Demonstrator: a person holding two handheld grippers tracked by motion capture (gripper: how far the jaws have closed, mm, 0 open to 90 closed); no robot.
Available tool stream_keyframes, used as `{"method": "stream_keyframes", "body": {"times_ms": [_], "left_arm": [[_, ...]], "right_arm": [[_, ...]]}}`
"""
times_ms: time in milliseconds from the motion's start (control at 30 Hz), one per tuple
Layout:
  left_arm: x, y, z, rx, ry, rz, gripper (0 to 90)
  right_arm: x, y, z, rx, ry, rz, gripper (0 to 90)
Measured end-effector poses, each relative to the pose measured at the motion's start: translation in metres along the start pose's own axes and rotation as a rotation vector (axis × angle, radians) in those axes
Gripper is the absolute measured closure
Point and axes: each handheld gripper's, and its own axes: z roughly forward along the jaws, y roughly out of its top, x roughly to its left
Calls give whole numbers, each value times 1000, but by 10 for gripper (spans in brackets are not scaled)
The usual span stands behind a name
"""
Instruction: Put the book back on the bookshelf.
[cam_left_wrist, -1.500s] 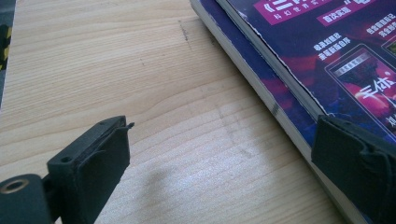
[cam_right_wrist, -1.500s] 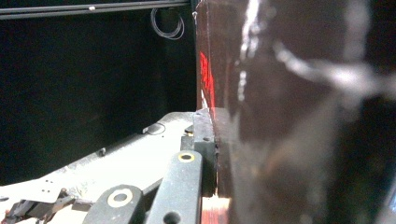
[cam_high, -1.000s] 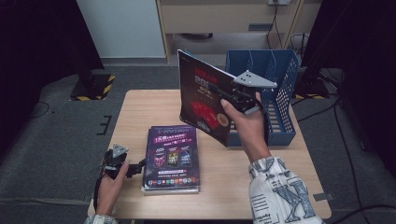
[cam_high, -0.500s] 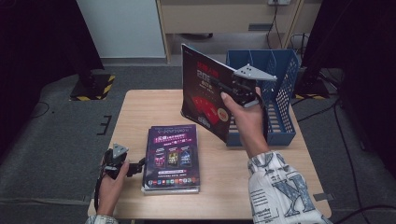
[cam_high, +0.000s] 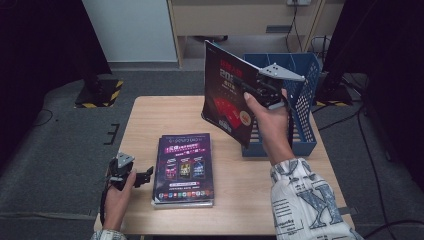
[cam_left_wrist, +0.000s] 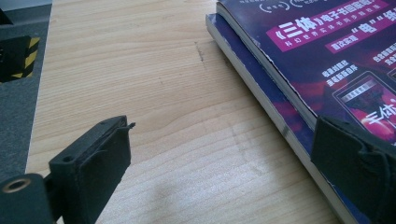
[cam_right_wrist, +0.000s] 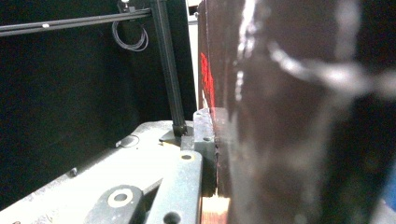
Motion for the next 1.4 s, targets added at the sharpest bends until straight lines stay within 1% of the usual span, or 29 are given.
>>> {"method": "stream_keyframes", "body": {"times_ms": [167,267,500,667,833,1000,1100,1133,1200,1400], "left_arm": [[-1,0,1,1,-1,8,44],[-1,1,0,5,-1,14,44],[-2,1,1,1,-2,14,44],[-1,2,0,-3,0,11,44],[0,2,-1,5,1,17,44],[0,2,0,1,-4,9,44],[0,2,-1,-4,0,6,44],[1,2,-2,-2,1,9,44],[1,2,-2,-2,3,9,44],[2,2,-1,-4,2,9,44]], "right_arm": [[-2,-1,0,4,-11,1,866],[-3,-1,0,9,-25,-3,866],[-8,-1,-5,5,-46,-5,866],[-14,-6,-8,12,-72,-6,866],[-20,-10,-12,9,-94,-5,866],[-29,-11,-20,-7,-117,16,866],[-32,-12,-22,-4,-131,13,866],[-35,-15,-23,0,-144,12,866],[-38,-18,-24,3,-156,19,866],[-45,-21,-29,1,-173,30,866]]}}
